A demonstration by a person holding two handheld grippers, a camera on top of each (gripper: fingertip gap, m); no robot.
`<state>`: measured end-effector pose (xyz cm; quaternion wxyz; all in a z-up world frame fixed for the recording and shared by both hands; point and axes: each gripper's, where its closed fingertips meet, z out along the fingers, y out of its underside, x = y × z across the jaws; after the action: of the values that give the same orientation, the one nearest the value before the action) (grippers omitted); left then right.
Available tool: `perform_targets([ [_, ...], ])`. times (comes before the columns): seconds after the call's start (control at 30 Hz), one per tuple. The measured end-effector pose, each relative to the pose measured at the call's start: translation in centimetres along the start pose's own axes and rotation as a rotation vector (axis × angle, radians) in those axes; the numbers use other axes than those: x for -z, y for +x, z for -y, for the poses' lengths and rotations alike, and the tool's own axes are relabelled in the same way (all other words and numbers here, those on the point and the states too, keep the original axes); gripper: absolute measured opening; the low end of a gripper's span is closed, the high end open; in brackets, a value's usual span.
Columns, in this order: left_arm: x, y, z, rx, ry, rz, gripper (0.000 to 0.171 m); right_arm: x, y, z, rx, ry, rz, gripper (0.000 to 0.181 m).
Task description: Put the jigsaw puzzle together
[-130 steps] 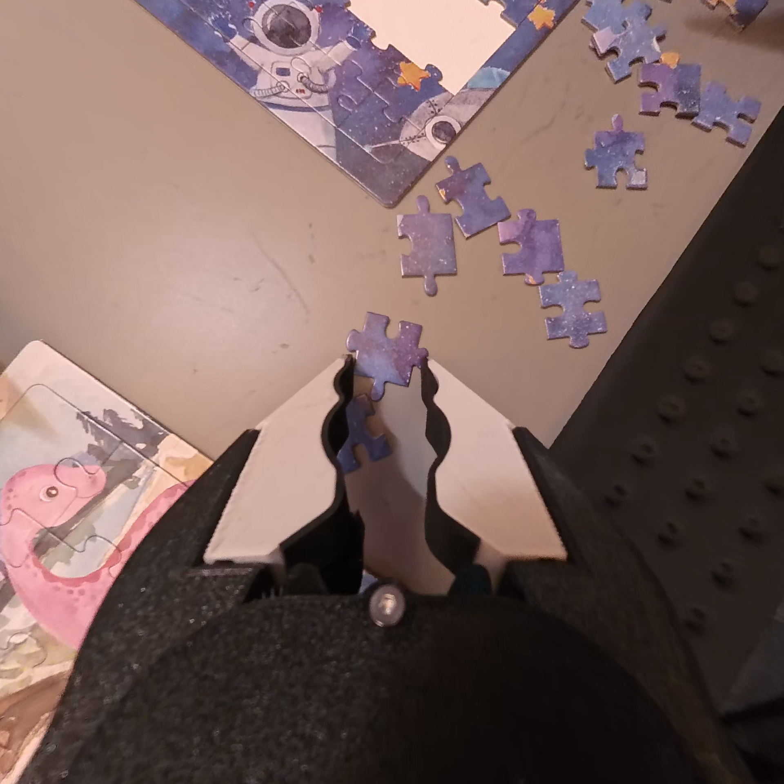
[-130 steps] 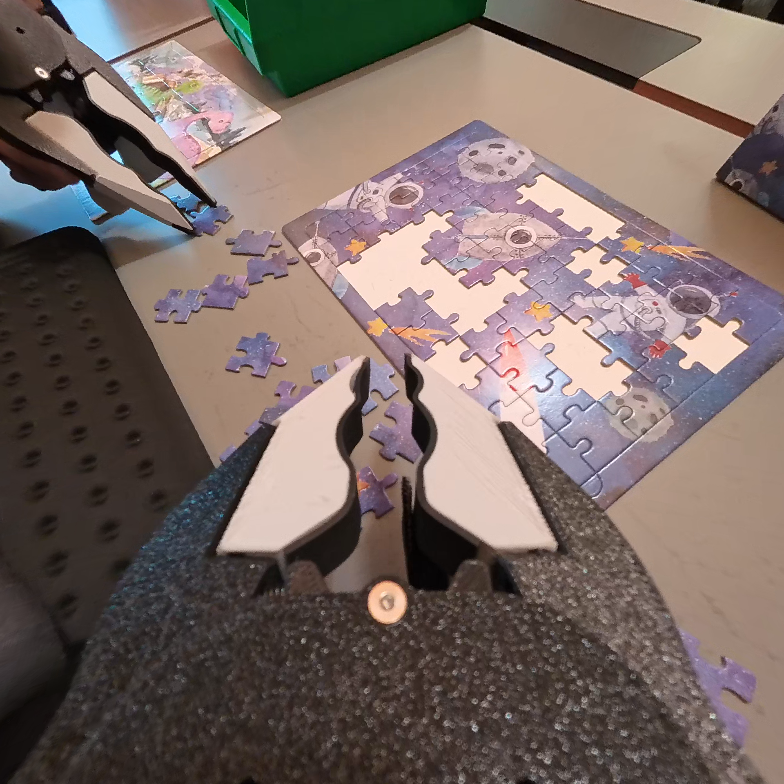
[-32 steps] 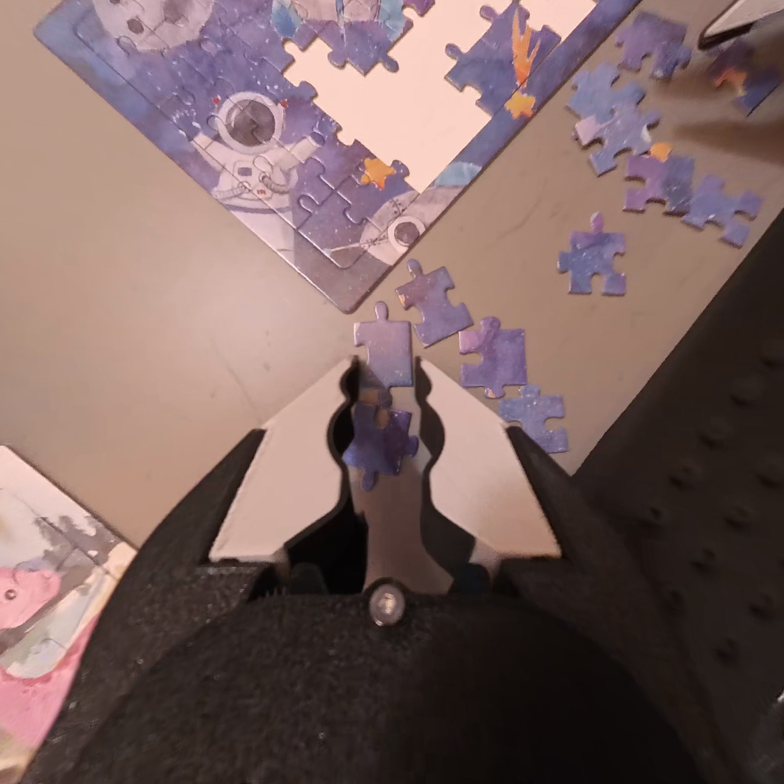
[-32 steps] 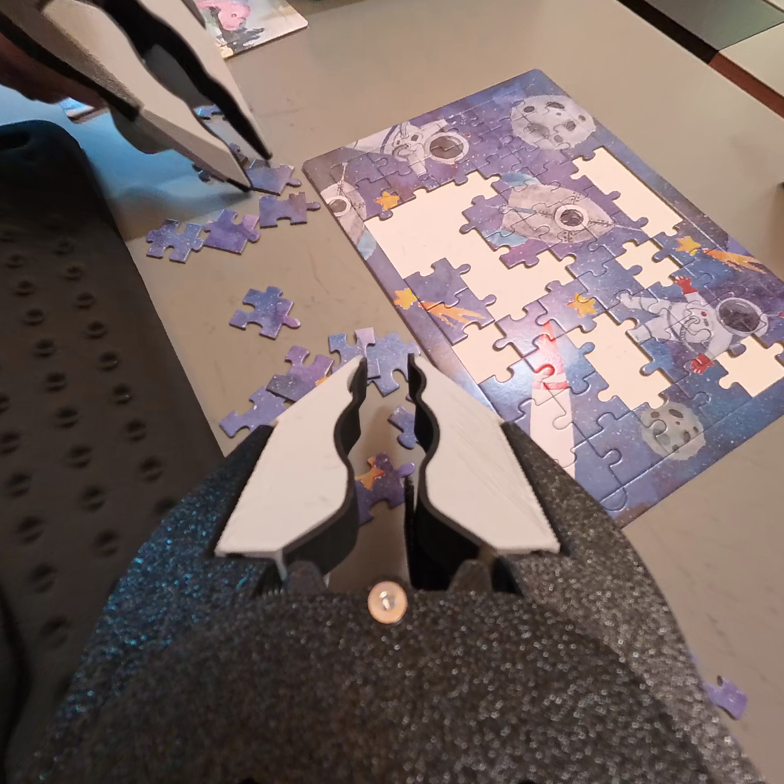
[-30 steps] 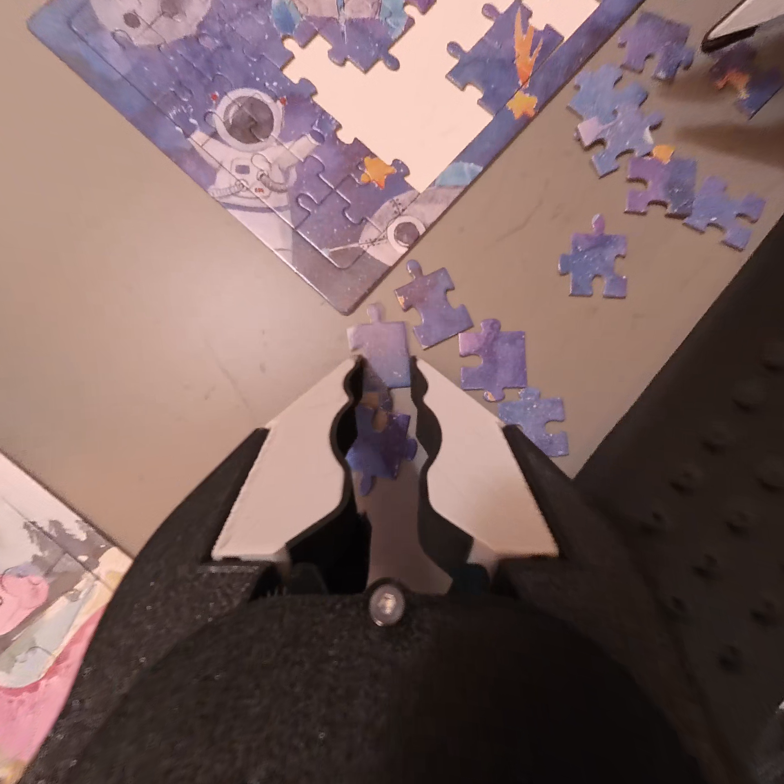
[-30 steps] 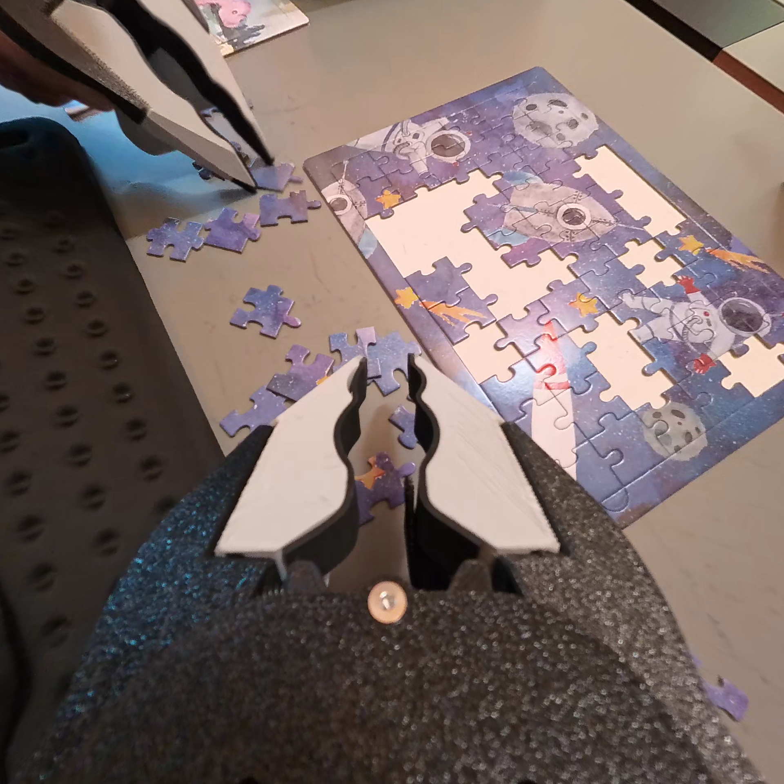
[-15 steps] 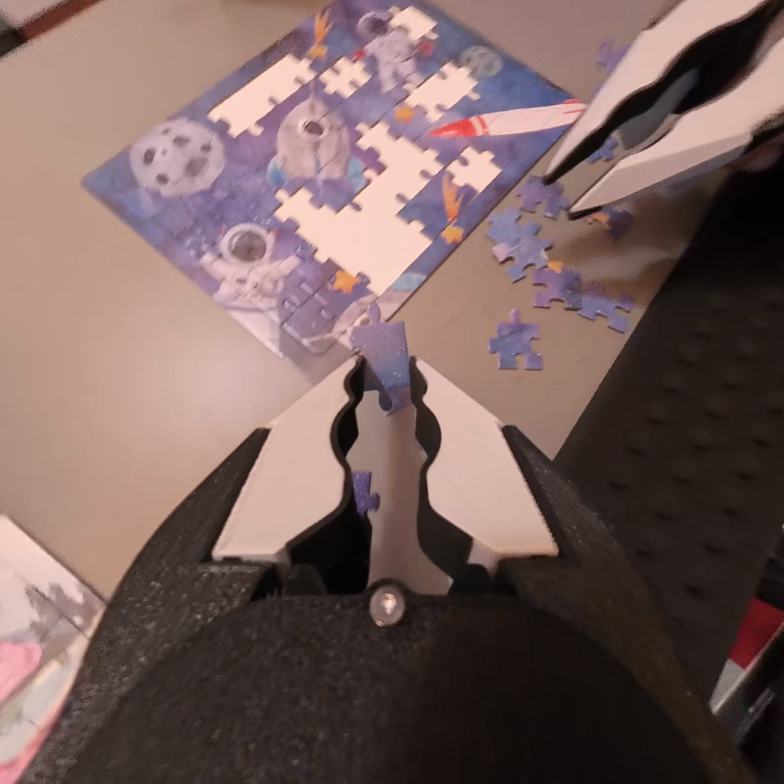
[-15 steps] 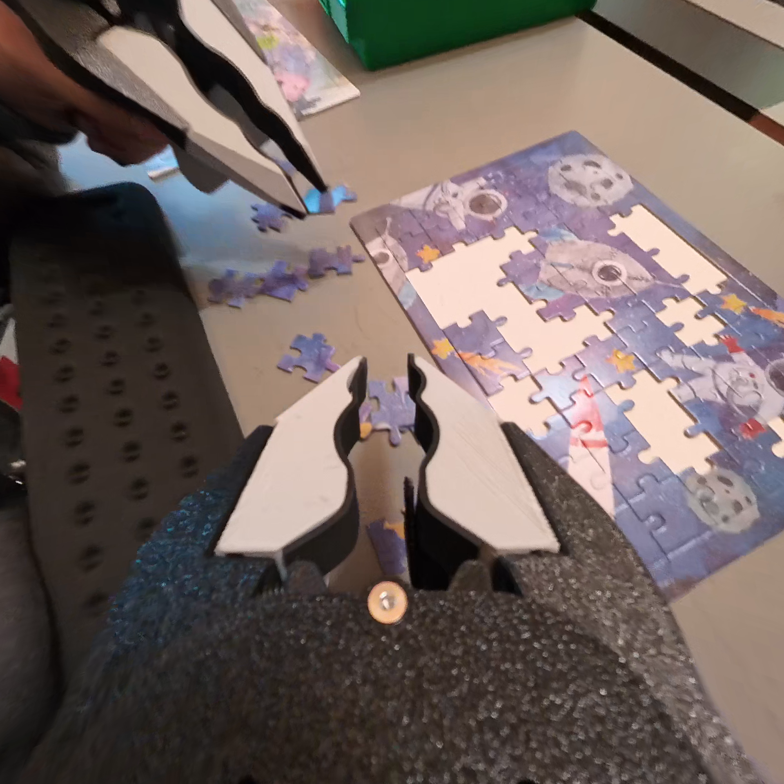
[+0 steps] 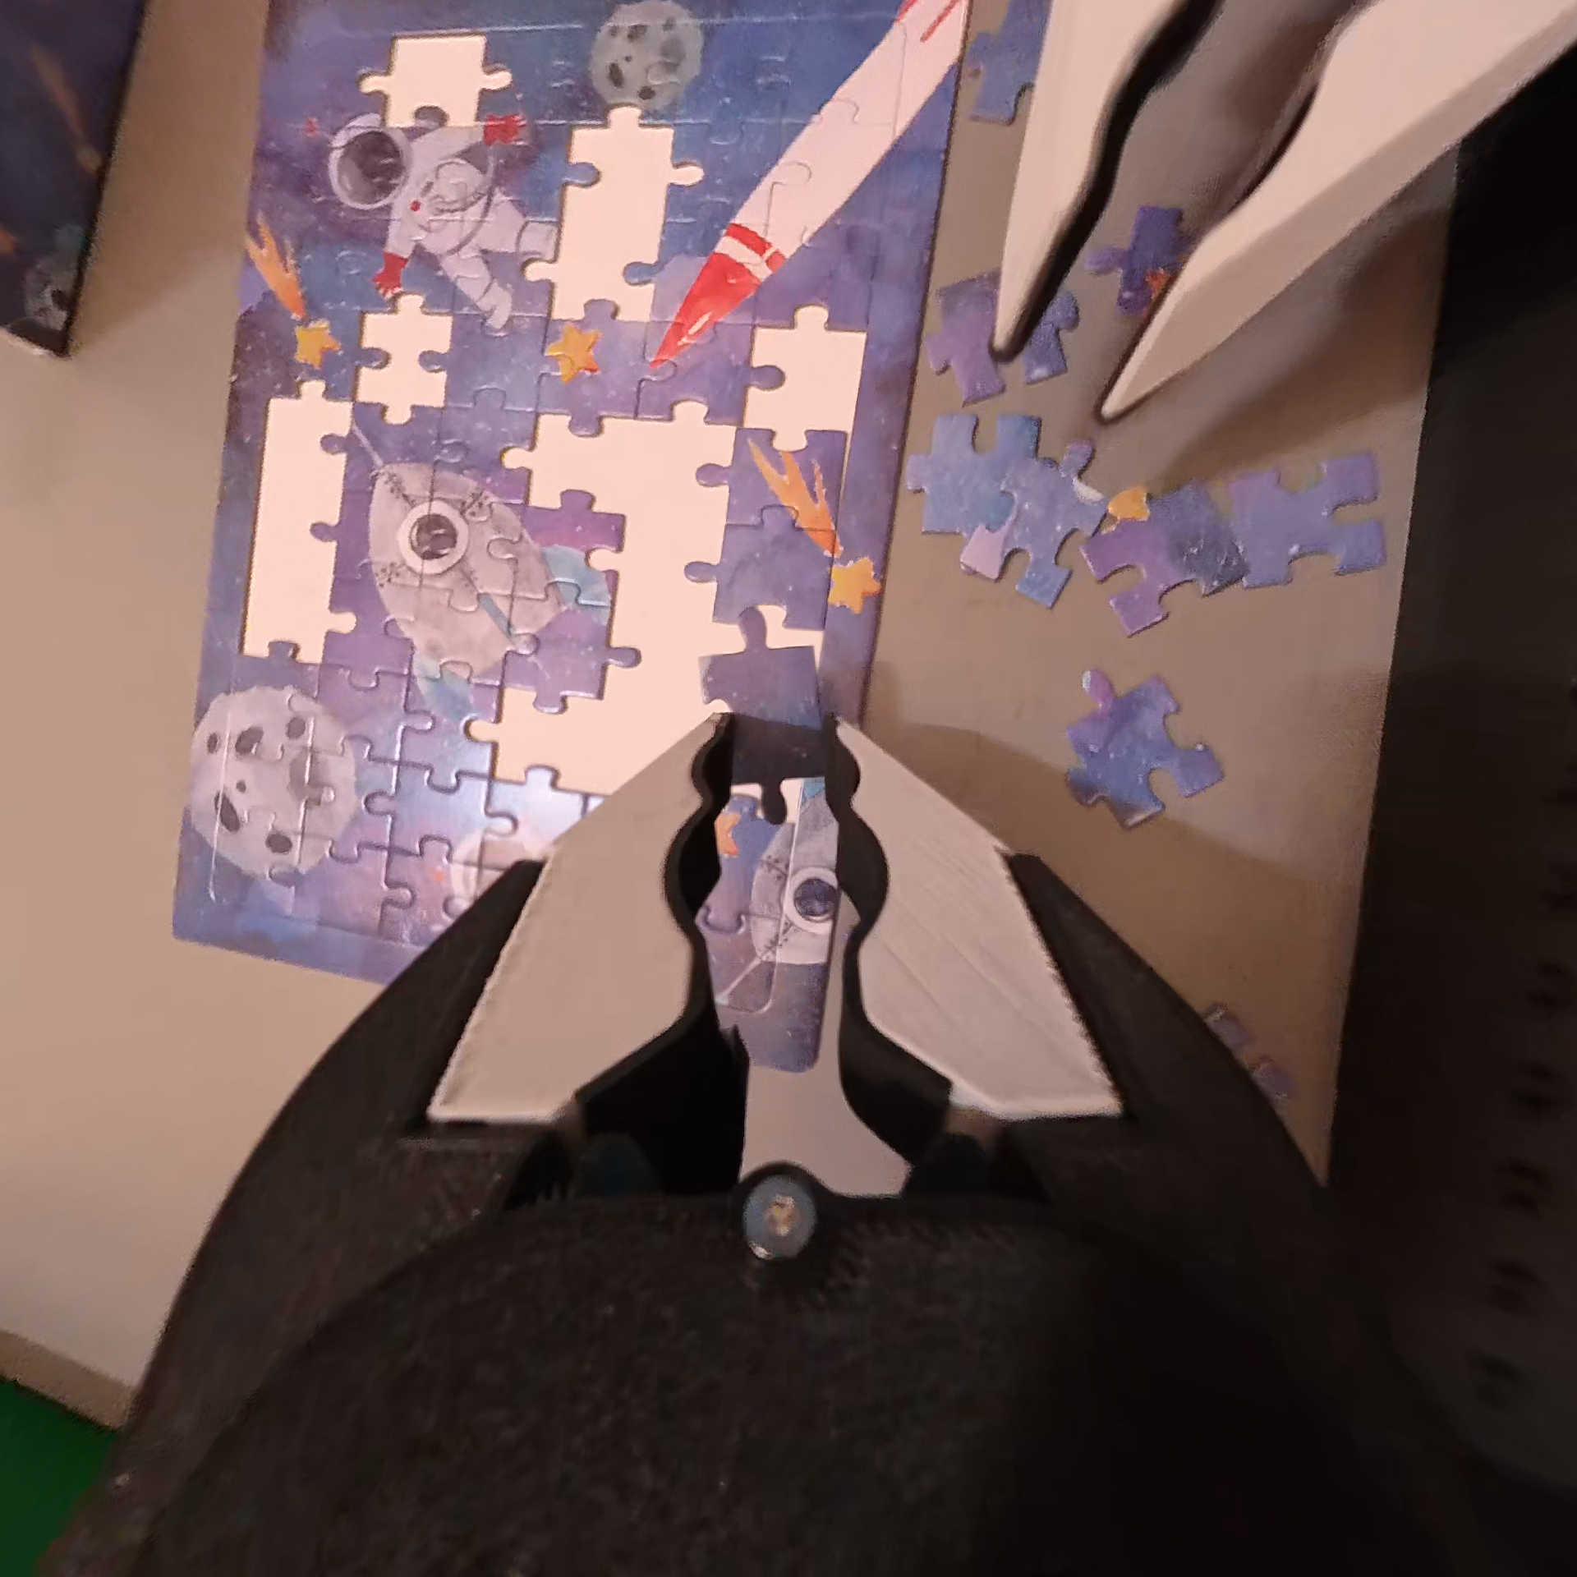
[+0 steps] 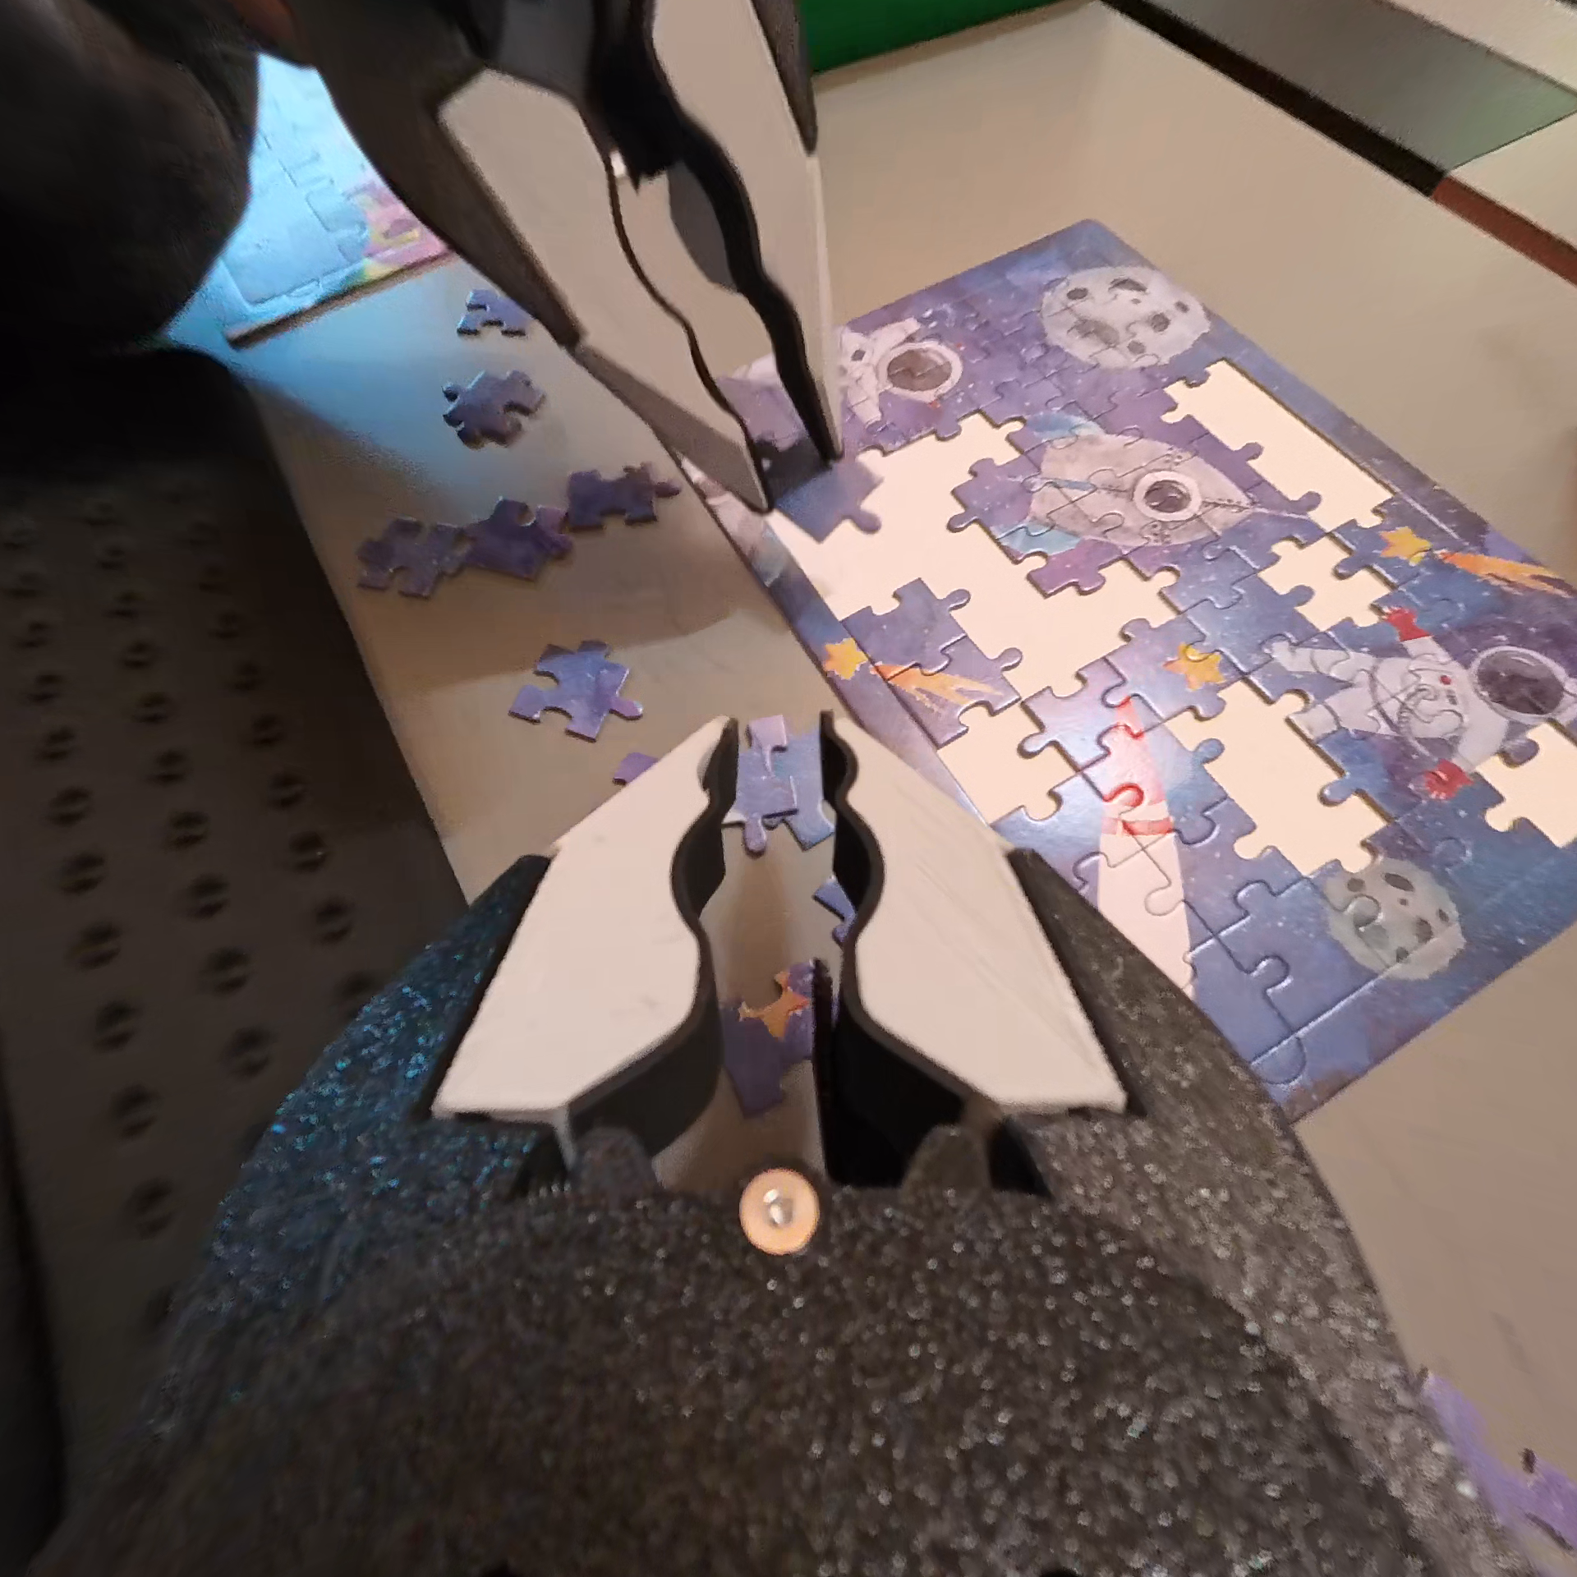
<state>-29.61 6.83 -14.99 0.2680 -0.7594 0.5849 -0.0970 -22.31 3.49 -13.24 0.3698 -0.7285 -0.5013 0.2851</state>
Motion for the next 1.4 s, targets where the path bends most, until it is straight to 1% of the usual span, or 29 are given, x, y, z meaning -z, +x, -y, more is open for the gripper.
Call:
perform_targets([
  [0.13, -1.4, -0.1, -0.5, -0.078, -0.056, -0.036, 0.021, 0.9, 0.3, 0.7, -0.065, 0.062, 0.027, 0.019],
  [0.3, -2.4, -0.1, -0.9, -0.108, -0.090, -0.127, 0.021, 1.0, 1.4, 0.0, -0.131, 0.035, 0.019, 0.021],
  [0.53, -2.5, -0.1, -0.8, -0.150, -0.095, -0.205, 0.021, 0.2, 1.3, -0.8, -0.118, -0.024, 0.032, 0.022],
  [0.83, -1.9, -0.4, -0.7, -0.126, -0.070, -0.207, 0.021, 0.3, 1.4, -0.7, -0.149, -0.008, 0.051, 0.022],
  [1.03, -1.1, -1.0, -1.0, -0.106, -0.072, -0.154, 0.021, 0.2, 1.3, -0.7, -0.139, -0.013, 0.047, 0.022],
  [1.17, -0.6, -3.7, -1.6, -0.021, -0.093, -0.028, 0.021, 0.2, 1.4, -0.7, -0.140, -0.009, 0.044, 0.022],
  [1.4, 1.3, -7.1, -0.5, 0.142, -0.012, 0.095, 0.021, 0.5, 1.6, -0.4, -0.143, 0.012, 0.031, 0.022],
])
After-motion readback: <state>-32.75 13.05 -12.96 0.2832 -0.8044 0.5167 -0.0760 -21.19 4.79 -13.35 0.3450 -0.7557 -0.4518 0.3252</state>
